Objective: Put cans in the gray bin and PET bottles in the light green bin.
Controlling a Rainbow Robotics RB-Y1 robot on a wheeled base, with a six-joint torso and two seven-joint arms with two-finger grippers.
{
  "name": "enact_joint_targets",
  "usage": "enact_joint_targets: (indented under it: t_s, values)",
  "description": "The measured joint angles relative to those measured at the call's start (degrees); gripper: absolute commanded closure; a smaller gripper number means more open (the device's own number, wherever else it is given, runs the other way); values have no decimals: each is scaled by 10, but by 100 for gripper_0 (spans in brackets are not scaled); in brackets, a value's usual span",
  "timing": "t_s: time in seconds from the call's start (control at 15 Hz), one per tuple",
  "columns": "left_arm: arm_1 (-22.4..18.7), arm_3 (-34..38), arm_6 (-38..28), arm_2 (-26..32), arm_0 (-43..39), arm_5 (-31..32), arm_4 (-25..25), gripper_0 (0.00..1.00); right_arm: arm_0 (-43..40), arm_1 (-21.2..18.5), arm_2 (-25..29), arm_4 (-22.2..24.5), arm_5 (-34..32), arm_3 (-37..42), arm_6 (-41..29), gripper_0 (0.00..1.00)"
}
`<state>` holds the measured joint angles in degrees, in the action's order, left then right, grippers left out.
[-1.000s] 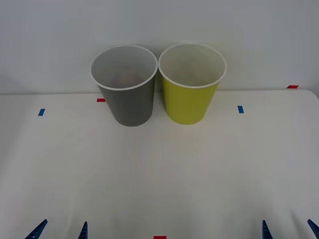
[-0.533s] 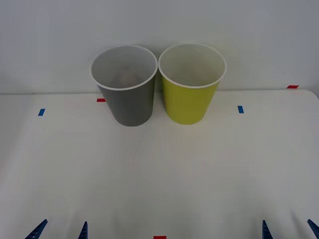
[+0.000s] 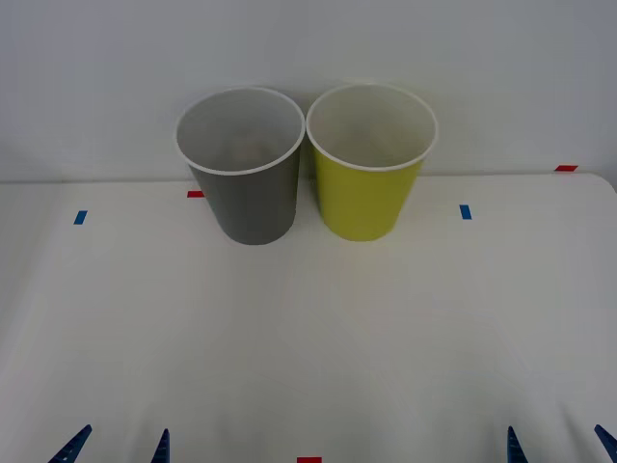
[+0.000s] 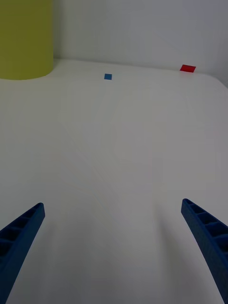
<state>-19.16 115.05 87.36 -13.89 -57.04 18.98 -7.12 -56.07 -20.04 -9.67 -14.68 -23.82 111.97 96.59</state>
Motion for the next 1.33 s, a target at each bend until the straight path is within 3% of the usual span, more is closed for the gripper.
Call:
enact_joint_targets:
  t_s: [1.33]
  values:
    - [0,0,0,0,0,0,0,0,0,0,0,0,0,0,0,0]
